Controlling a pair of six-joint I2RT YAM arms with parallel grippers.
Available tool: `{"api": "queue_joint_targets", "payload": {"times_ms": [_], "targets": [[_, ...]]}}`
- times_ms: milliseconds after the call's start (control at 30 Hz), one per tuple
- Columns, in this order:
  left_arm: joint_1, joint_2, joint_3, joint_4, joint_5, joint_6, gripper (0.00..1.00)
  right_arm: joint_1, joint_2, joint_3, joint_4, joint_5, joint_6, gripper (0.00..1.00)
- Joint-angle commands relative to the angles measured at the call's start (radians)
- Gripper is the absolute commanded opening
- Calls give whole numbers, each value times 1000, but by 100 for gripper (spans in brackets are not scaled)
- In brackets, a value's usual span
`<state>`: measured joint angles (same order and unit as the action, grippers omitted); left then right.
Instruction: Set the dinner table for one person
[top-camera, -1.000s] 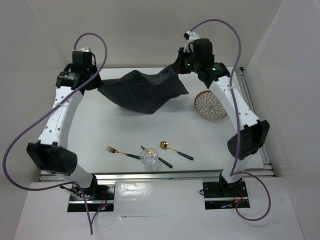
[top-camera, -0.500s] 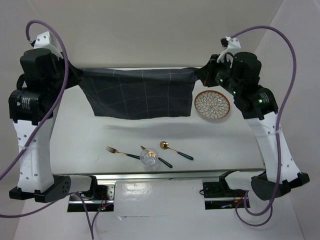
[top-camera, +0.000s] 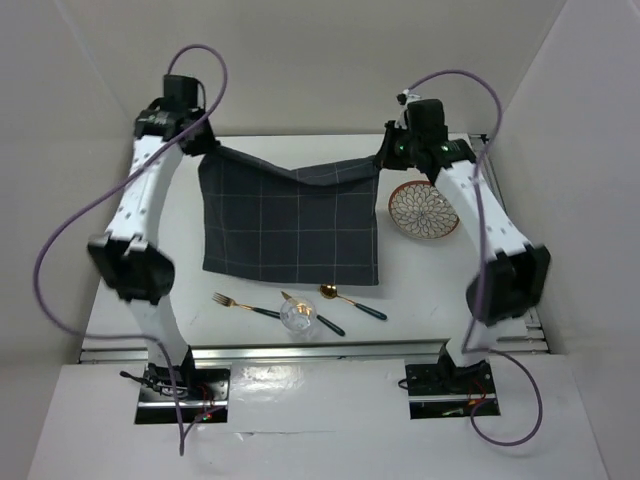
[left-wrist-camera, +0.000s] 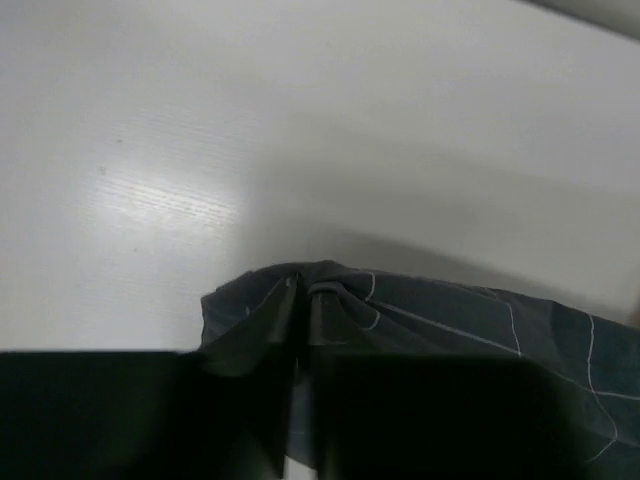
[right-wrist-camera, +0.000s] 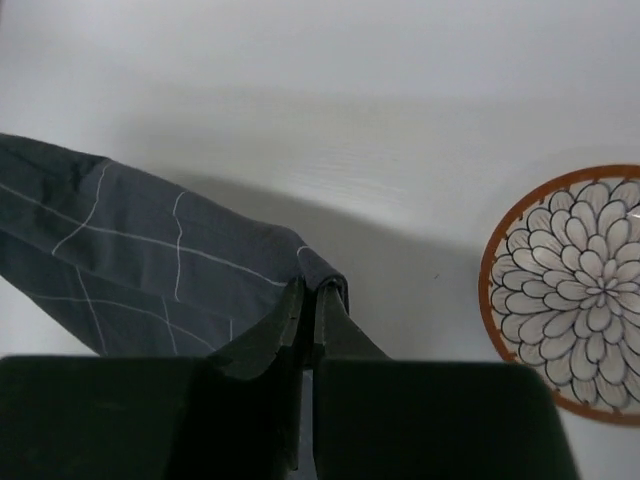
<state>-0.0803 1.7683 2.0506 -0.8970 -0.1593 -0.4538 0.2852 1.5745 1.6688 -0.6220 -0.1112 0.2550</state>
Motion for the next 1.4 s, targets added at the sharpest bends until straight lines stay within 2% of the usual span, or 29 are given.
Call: {"api": "queue_joint_targets", "payload": {"times_ms": [0,33,67,100,133,167,200,267,300,333,400,433,467,500,533,567,633,733,833,867,933,1000,1200,1367], "targets": [[11,259,199,9,-8,7,35,-92,221,98,111,-109,42,13],[11,326,268,-46,-8,-2,61,-103,345,141,111,-132,52,59],[11,392,340,-77,-8,-11,100,-118,401,190,94,-143,52,75],[11,481,438,-100,3,-11,100,-118,451,274,82,-153,64,87],[11,500,448,-100,13,-11,100,-129,537,313,62,-153,82,95],[11,500,433,-76,14,-11,100,-129,568,345,26,-153,82,100],[11,458,336,-41,23,-20,100,-138,582,361,25,-153,96,100],[20,395,213,68,32,-20,100,-138,578,321,59,-153,107,100],[20,373,166,87,32,-20,100,-138,562,248,83,-153,107,100],[20,359,104,98,32,-20,94,-138,546,212,105,-153,107,100],[20,350,68,98,32,-9,75,-129,498,149,145,-153,107,91],[20,350,37,98,32,-9,68,-114,484,94,154,-140,107,74],[20,362,19,87,32,-9,49,-100,473,71,154,-140,107,64],[20,362,-1,87,23,-9,40,-90,452,50,165,-140,107,54],[20,375,-19,87,14,-19,37,-80,452,30,165,-140,107,44],[20,375,-62,76,14,-19,36,-69,440,-10,165,-140,98,29],[20,375,-125,108,14,-29,30,-34,430,-53,165,-130,98,20],[20,365,-239,139,23,-72,30,22,418,-142,185,-139,119,20],[20,347,-345,162,90,-111,29,55,418,-210,198,-119,154,19],[20,347,-368,171,107,-120,24,55,418,-231,220,-119,164,19],[20,336,-438,182,150,-131,22,55,427,-280,229,-105,184,17],[20,326,-499,207,159,-143,18,55,427,-311,229,-82,184,15],[11,257,-676,243,182,-180,18,65,398,-385,217,-7,193,14],[11,191,-753,244,141,-171,17,65,343,-446,206,24,193,14]]}}
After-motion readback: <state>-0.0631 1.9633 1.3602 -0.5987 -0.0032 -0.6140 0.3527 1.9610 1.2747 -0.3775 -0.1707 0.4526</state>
